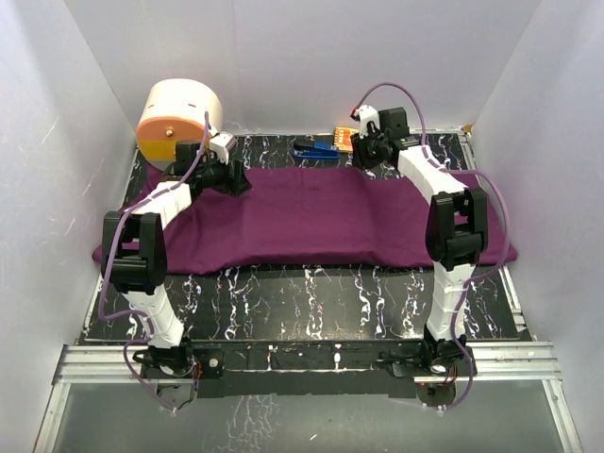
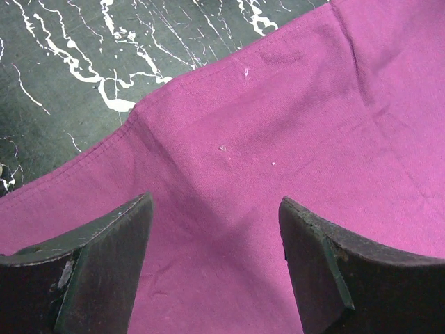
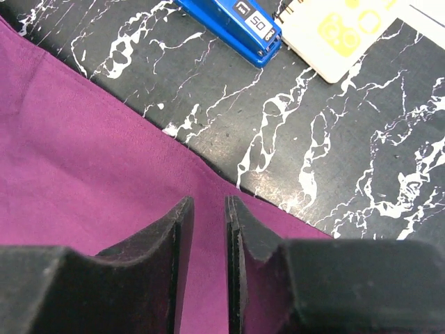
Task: Open and lay out the surgical kit
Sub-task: Open the surgical kit at the center of the board.
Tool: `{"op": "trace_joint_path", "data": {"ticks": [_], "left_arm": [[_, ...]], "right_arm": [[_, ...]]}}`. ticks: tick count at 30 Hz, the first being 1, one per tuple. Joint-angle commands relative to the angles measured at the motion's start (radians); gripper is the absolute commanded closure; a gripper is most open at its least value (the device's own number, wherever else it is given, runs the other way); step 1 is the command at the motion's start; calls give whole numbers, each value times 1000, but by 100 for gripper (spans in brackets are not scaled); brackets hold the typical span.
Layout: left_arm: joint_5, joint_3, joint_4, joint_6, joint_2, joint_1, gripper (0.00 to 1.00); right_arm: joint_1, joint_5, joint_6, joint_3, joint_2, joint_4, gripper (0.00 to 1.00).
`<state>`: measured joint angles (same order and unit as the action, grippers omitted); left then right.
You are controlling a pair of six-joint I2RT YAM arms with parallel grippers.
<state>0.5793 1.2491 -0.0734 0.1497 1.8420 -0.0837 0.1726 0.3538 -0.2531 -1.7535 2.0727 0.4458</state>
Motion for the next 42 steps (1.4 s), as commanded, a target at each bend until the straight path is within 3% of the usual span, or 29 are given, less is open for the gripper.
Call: {"op": "trace_joint_path", "data": {"ticks": [1, 5, 9, 24, 42], "left_arm": [[3, 13, 2, 35, -66, -5, 29], [3, 11, 3, 39, -72, -5, 29], [6, 3, -4, 38, -75, -7, 29], [1, -3, -6, 47, -75, -10, 28], [-9, -7, 0, 63, -85, -11, 28]], "right_arm": [[-5, -28, -12, -20, -62, -23, 74], [-5, -82, -7, -25, -45, -15, 60], [-4, -83, 1, -56, 3, 22, 55], [-1, -39, 24, -75, 66, 44, 71], [-1, -41, 14, -100, -2, 70, 84]]}}
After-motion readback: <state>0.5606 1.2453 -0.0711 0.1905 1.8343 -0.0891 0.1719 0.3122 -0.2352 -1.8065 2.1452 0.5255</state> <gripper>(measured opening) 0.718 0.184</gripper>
